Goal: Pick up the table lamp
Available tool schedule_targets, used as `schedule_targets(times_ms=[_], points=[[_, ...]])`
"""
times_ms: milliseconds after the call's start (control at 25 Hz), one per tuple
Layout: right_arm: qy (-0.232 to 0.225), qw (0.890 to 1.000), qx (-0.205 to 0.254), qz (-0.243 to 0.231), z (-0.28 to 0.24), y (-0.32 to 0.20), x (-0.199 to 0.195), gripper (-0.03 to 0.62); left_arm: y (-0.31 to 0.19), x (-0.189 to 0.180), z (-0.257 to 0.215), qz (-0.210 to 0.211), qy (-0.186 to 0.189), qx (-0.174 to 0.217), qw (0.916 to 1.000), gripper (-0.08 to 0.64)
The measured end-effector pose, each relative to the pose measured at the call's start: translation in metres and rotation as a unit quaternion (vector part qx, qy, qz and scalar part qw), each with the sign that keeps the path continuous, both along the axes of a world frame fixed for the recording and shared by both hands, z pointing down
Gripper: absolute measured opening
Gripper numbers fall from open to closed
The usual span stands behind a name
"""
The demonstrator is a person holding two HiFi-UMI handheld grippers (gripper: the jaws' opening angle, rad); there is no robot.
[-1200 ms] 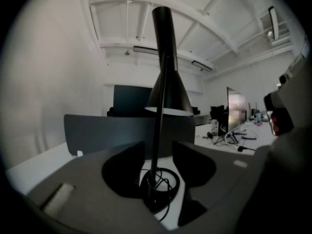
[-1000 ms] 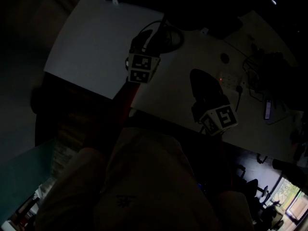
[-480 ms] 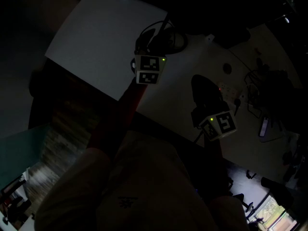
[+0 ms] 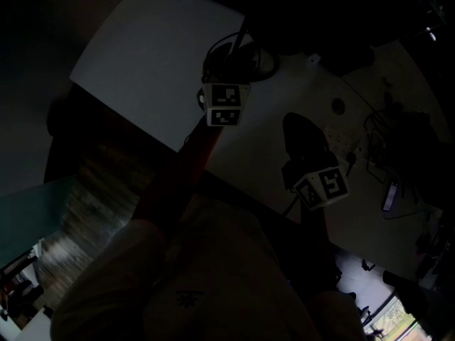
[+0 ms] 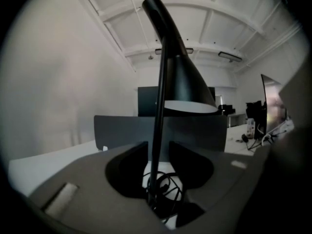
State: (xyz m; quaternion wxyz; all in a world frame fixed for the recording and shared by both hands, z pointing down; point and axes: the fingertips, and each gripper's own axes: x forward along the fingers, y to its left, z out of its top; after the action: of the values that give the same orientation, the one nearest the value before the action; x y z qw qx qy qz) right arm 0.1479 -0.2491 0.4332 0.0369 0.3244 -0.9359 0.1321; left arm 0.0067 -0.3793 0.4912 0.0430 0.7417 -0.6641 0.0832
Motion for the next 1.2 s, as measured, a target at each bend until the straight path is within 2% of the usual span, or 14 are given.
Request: schedule_targets(times_ms=[280,360,400,600,840,1200], points=[[-0.001,1.000,-0.004,-0.010,0.004,-0.006,-0.001,0.003,-0.010,-0.004,-0.001,-0.019,-0.005,-0.001,0.9998,0.136],[0.000,1.000,-0.007,-0.009,0.006,-0.008,0.001,0.003,-0.012,-0.005,-0.004,-0.028,-0.014,0.004,0.9995,0.069],[0.000,1.000,-0.008,-0.008,0.007,-0.009,0.002,0.003,-0.012,-0.006,-0.005,-0.031,-0.019,0.004,0.9993,0.059],[-0.003,1.000,-0.008,-0.009,0.010,-0.012,0.005,0.003,-0.014,-0.008,-0.009,-0.039,-0.026,-0.008,0.9989,0.054],[-0.001,1.000,-0.009,-0.005,0.012,-0.016,0.009,0.003,-0.012,-0.008,-0.008,-0.008,-0.009,0.000,0.9999,0.054],[-0.002,1.000,-0.005,-0.003,0.007,-0.018,0.005,0.003,-0.008,-0.012,-0.008,0.034,-0.013,0.003,0.9994,0.051]])
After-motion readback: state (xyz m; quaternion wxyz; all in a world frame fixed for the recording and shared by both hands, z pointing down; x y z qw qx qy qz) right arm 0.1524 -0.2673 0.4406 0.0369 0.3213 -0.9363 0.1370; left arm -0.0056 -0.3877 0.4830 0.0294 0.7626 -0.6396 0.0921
